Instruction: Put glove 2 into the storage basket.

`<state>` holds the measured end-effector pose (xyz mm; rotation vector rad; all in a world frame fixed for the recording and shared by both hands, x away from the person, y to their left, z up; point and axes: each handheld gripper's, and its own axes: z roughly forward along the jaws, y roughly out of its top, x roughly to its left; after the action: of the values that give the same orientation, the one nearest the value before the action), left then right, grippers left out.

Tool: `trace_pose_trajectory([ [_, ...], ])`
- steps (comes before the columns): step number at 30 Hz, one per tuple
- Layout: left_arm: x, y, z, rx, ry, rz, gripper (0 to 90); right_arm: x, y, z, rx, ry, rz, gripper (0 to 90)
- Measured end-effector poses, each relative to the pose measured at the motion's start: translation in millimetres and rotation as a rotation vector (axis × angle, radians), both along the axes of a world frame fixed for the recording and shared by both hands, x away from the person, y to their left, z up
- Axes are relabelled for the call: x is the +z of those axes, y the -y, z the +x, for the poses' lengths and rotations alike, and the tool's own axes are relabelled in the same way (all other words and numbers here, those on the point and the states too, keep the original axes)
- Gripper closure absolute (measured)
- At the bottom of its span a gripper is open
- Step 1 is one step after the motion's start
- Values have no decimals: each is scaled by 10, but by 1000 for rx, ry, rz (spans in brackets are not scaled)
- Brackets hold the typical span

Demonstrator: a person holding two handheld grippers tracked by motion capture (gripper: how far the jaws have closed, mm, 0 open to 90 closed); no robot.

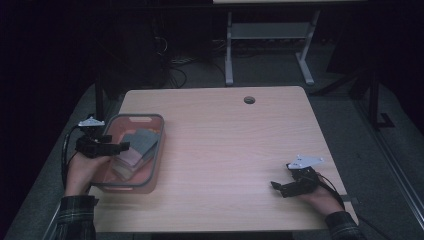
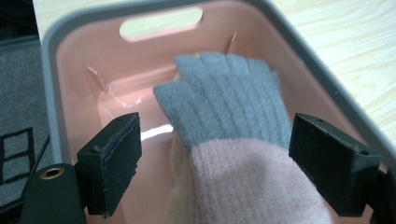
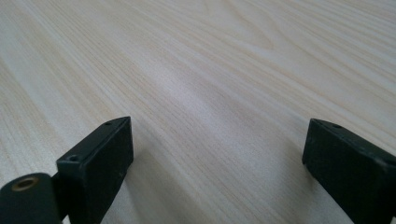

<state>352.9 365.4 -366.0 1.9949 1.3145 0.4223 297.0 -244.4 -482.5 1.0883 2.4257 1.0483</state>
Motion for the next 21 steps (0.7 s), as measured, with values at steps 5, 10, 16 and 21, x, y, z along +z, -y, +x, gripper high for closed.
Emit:
trace_pose_trajectory([
  [5,62,71,4,-27,17,-21,165,0,0,0,1,0,0,84],
  [10,66,227,43,-78,11,-22,165,0,-1,5,6,2,0,84],
  [16,102,413,47,-137,22,-45,166,0,-3,2,4,-3,0,84],
  [21,123,559,30,-182,28,-65,165,0,-3,2,4,-3,1,84],
])
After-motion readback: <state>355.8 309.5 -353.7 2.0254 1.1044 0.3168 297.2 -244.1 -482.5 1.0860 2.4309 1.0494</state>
